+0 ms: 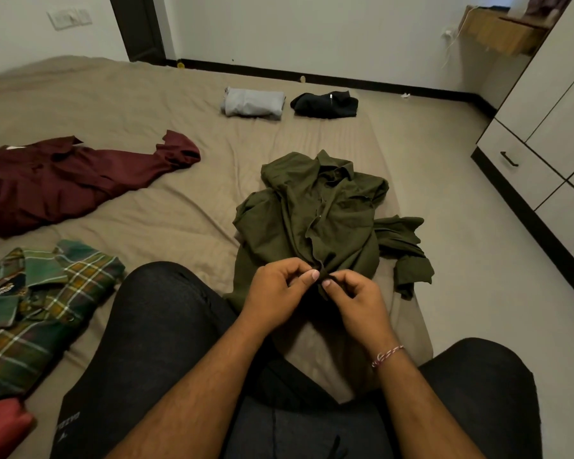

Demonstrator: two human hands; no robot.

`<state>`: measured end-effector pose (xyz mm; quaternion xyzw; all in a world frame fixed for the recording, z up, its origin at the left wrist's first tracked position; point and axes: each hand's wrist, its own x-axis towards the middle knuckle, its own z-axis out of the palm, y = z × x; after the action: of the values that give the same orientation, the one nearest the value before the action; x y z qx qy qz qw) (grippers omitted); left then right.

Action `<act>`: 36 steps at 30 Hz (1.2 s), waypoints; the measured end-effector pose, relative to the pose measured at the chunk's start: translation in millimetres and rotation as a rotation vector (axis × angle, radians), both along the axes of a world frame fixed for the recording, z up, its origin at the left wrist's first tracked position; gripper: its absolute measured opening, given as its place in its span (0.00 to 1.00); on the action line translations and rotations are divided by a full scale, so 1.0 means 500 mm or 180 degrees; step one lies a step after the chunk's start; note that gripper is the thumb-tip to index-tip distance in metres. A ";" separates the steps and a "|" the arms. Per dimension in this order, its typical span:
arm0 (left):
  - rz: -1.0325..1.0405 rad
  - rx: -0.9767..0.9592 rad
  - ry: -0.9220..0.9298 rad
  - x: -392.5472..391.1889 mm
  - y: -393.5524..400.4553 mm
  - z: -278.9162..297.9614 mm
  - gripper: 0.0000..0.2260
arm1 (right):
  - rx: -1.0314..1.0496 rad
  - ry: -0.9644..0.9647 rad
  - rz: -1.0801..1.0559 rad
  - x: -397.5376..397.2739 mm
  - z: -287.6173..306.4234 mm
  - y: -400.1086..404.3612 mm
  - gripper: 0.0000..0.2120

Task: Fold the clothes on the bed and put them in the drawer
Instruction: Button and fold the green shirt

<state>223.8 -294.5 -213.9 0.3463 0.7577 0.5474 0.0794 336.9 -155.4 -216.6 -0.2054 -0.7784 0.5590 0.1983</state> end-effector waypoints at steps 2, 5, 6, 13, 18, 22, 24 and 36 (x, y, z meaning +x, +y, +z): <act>-0.0377 -0.0349 0.0127 -0.005 -0.008 0.009 0.03 | -0.0174 0.0163 -0.0179 -0.003 0.003 0.005 0.07; -0.0200 -0.1023 0.0837 -0.022 -0.026 0.019 0.09 | -0.0277 0.0191 -0.0444 -0.002 0.004 0.017 0.08; 0.0185 -0.0944 0.0891 -0.032 -0.033 0.023 0.11 | -0.0206 0.0133 -0.0477 -0.001 0.004 0.020 0.07; 0.0875 0.0329 0.0453 -0.085 -0.081 0.059 0.15 | 0.0031 -0.0273 -0.0630 0.010 0.001 0.063 0.04; 0.0410 0.0568 0.0492 -0.071 -0.102 0.059 0.12 | -0.0305 -0.0031 -0.1120 0.027 0.018 0.081 0.07; 0.0241 0.0312 0.0877 -0.038 -0.094 0.049 0.10 | -0.0430 0.0041 -0.0857 0.044 0.035 0.059 0.05; 0.0208 0.0102 0.1008 -0.018 -0.089 0.045 0.11 | -0.0410 -0.0105 -0.0651 0.050 0.041 0.039 0.05; 0.0276 0.0704 -0.0305 0.060 -0.071 0.025 0.11 | -0.1332 0.0164 -0.0169 0.078 0.045 -0.055 0.08</act>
<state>253.7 -330.0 -201.2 0.2933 0.7023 0.6465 0.0532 376.1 -182.9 -194.1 -0.2481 -0.6343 0.7082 0.1859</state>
